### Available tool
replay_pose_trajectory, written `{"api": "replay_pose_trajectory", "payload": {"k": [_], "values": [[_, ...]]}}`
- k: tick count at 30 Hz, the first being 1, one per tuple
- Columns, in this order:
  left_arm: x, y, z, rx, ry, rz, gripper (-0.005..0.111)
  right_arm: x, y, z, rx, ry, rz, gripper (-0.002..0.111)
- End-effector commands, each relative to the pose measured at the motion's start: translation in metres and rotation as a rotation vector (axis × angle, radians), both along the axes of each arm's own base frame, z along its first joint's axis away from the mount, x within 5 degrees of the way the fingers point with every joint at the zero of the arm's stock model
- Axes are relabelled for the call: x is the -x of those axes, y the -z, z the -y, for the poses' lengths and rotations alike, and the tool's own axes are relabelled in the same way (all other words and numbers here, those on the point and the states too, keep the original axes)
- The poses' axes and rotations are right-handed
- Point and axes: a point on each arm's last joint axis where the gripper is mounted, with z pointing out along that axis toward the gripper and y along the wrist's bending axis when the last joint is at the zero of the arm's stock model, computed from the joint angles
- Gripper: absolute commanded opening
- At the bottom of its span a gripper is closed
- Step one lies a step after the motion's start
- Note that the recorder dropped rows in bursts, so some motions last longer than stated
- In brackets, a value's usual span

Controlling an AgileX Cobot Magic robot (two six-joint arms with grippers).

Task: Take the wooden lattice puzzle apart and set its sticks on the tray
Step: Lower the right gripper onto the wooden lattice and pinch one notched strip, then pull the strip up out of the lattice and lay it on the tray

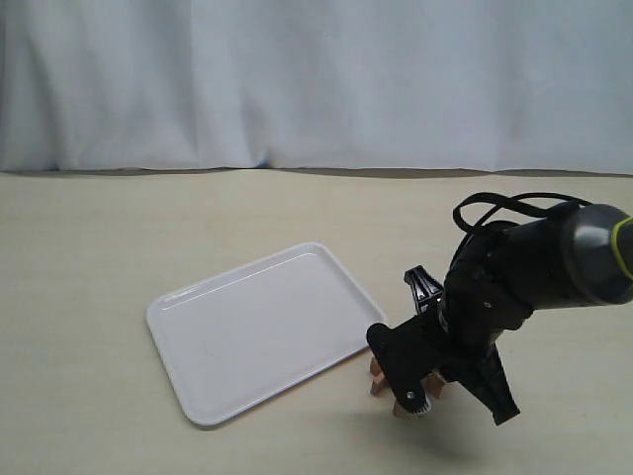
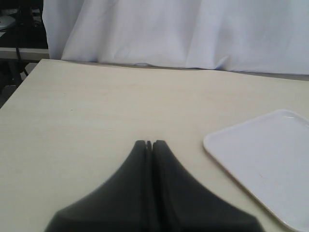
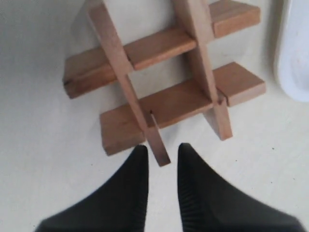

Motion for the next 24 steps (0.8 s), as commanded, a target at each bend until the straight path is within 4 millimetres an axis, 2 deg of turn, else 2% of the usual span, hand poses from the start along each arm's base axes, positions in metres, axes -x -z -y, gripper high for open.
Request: {"api": "replay_pose_trajectory", "payload": {"k": [1,6,11,19,24], "values": [[0.0,0.0,0.0,0.007,-0.001,0.009,0.0,-0.001,-0.001,0.0,0.009,-0.018,0.0,0.004],[0.0,0.0,0.0,0.007,-0.001,0.009,0.0,0.002,-0.002,0.002,0.036,-0.048,-0.029,0.005],[0.0,0.0,0.0,0.007,-0.001,0.009,0.0,0.003,-0.014,0.002,0.033,-0.045,0.003,0.005],[0.0,0.0,0.0,0.007,-0.001,0.009,0.0,0.007,-0.043,0.004,0.03,-0.034,0.068,0.005],[0.0,0.0,0.0,0.007,-0.001,0.009,0.0,0.002,-0.067,-0.002,-0.046,-0.07,0.238,0.005]]}}
